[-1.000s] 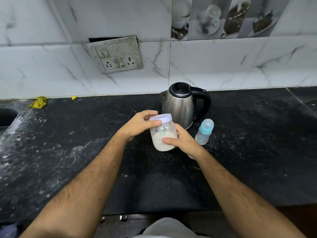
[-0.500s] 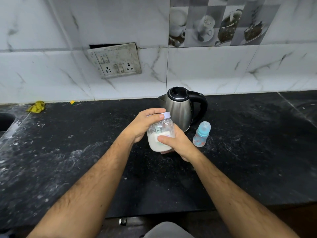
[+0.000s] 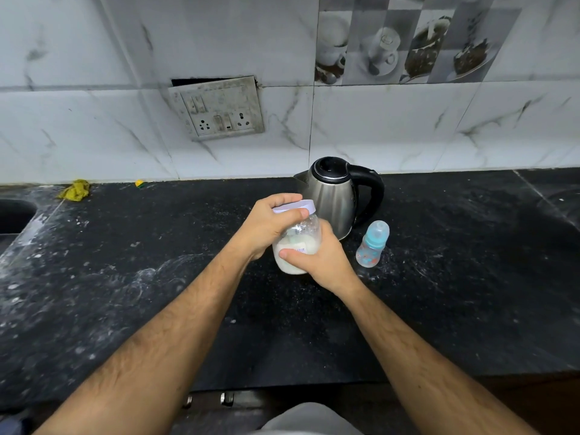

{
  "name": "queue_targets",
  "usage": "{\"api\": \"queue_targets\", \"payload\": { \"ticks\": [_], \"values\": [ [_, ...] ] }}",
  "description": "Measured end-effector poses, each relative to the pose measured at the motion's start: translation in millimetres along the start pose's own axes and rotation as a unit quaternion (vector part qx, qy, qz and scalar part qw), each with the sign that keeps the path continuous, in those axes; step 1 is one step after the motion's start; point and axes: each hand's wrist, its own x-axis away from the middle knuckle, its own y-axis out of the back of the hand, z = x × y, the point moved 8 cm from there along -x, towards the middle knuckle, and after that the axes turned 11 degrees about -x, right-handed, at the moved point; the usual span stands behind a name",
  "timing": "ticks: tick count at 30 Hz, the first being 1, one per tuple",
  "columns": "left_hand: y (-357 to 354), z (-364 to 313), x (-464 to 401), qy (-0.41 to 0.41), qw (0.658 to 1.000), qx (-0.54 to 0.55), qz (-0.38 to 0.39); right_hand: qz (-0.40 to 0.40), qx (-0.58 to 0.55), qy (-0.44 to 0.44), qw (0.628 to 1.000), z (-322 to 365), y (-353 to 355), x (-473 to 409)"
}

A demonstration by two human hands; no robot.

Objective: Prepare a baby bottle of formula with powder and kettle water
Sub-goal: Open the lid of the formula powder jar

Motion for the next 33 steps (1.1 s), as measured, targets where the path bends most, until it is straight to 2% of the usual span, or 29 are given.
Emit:
{"api": "queue_targets", "payload": {
  "ticks": [2,5,10,12,19,25,29,33],
  "values": [
    [1,8,1,0.009,1.0,-0.01,-0.028,-0.013,0.019,-0.01,1.0,-3,2,2],
    [1,13,1,0.023,0.999,-0.017,-0.03,0.005,0.026,-0.022,0.999,-6,0,3],
    [4,2,2,0.007,1.0,-0.01,-0.029,0.088,-0.088,-0.058,0.991,-10,-6,2],
    [5,2,2,0.007,1.0,-0.012,-0.012,0.105,-0.101,-0.075,0.987,-13,-5,3],
    [4,12,9,0.011,0.997,-0.06,0.053,0.044,-0.114,-0.067,0.99,-20,13,2],
    [20,19,9,0.023,0.998,-0.054,0.026,0.027,-0.098,-0.065,0.993,-25,22,-3],
    [23,15,6,0.015,0.999,-0.052,0.003,0.044,-0.096,-0.061,0.992,-21,17,-3],
    [11,9,5,0.007,0.998,-0.052,0.024,0.052,-0.086,-0.057,0.993,-19,11,-4]
  ]
}}
